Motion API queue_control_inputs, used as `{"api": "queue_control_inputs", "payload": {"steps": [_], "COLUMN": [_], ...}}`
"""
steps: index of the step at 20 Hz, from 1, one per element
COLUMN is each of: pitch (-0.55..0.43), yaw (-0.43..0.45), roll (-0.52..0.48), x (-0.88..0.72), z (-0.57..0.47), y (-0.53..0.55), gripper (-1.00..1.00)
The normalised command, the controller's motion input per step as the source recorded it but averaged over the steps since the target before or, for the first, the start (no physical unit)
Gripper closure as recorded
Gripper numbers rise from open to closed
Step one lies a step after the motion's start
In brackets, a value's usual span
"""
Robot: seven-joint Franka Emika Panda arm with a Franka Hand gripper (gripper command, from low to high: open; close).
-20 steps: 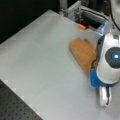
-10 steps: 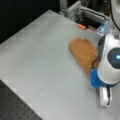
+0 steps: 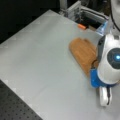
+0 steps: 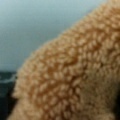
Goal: Folding a towel twice
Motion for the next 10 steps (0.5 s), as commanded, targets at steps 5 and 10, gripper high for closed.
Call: {"api": "queue_control_inputs", "payload": {"steps": [5,10], "pitch": [-0.117,-0.066], "yaw": [0.030,0.076], "roll": [-0.218,-0.173], "x": [0.05,0.09], "z": [-0.13,0.05], "y": [0.01,0.02], "gripper": [1.00,1.00]}}
